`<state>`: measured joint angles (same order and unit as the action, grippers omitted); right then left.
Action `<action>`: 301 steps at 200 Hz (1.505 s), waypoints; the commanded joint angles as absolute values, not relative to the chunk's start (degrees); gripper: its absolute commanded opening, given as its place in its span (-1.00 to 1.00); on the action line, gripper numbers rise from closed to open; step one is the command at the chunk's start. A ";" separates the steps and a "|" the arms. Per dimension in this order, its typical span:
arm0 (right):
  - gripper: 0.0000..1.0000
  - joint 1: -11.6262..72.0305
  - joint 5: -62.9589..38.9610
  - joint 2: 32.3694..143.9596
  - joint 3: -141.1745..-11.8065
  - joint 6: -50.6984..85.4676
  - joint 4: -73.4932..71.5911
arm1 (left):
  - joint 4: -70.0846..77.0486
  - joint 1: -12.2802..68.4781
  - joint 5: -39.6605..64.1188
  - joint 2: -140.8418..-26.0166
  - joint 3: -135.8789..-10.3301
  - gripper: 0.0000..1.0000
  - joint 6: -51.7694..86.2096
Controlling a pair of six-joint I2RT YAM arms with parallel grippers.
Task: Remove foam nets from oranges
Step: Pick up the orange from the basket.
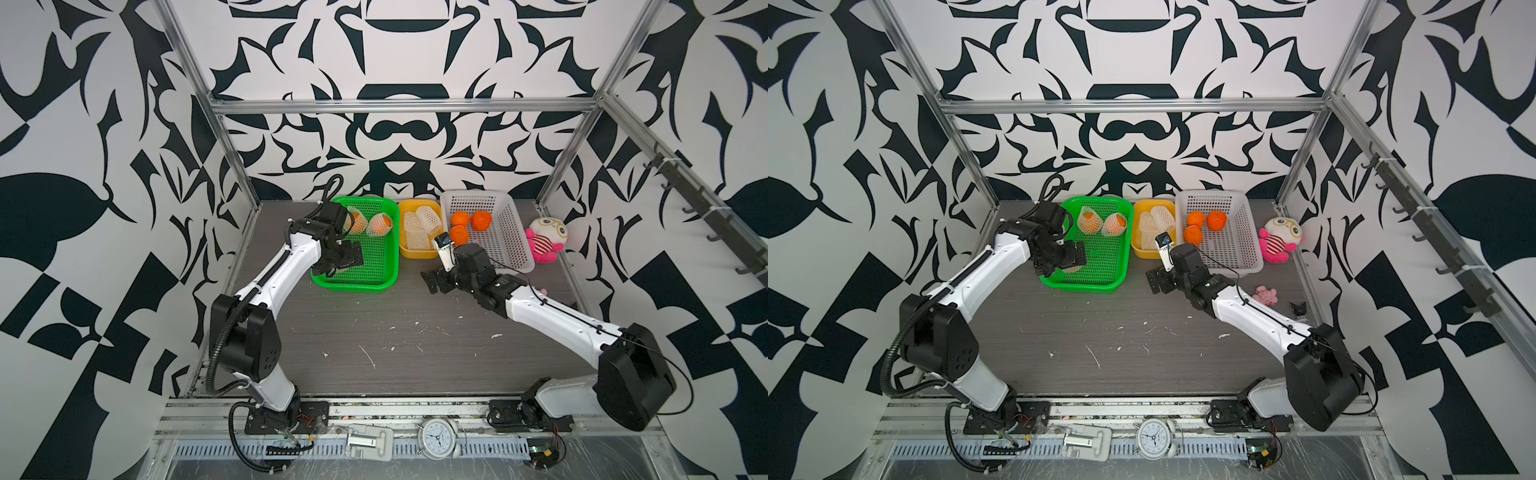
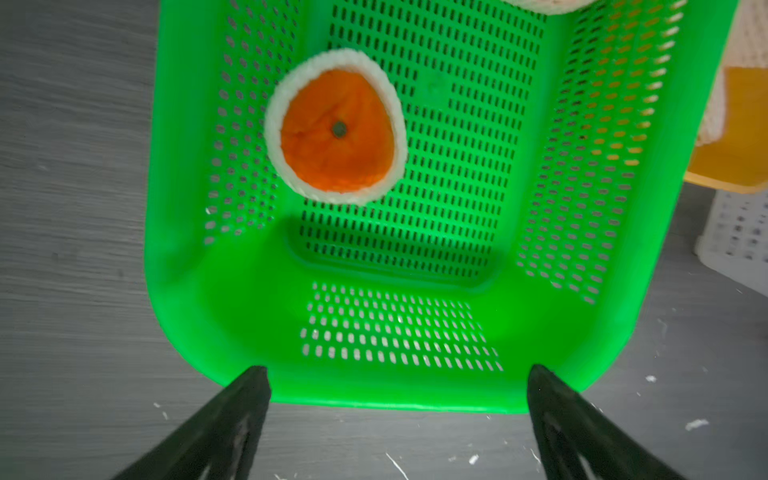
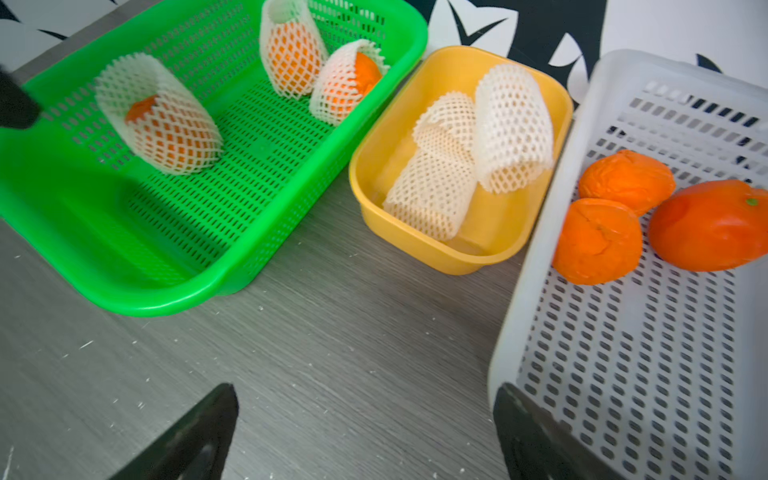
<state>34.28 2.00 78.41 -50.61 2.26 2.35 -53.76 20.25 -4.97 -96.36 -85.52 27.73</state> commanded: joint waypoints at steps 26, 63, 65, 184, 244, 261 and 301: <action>0.99 39.08 3.93 77.64 -48.71 3.91 -3.39 | -60.05 20.09 -14.12 -103.25 -92.38 0.99 24.00; 0.99 41.52 4.92 77.74 -47.79 3.60 -4.91 | -59.94 20.10 -14.72 -108.76 -96.80 0.99 22.04; 0.99 41.63 4.97 77.84 -47.81 3.49 -4.96 | -59.94 20.08 -14.62 -109.08 -97.08 0.99 22.03; 0.99 42.28 2.95 80.69 -47.89 2.72 -6.78 | -61.87 20.04 -18.21 -118.89 -104.07 0.99 22.17; 0.99 42.27 2.37 80.87 -47.64 2.81 -6.85 | -62.66 20.04 -19.02 -124.03 -107.44 0.99 22.77; 0.99 42.25 2.38 80.77 -47.46 2.82 -6.69 | -62.59 19.98 -19.15 -124.73 -107.96 0.99 23.03; 0.99 42.26 2.30 80.86 -47.54 2.75 -6.26 | -61.87 20.04 -18.11 -125.59 -108.52 0.99 23.51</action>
<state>42.11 2.59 81.49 -47.37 2.85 -4.75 -59.70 20.25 -18.17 -124.38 -106.50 22.50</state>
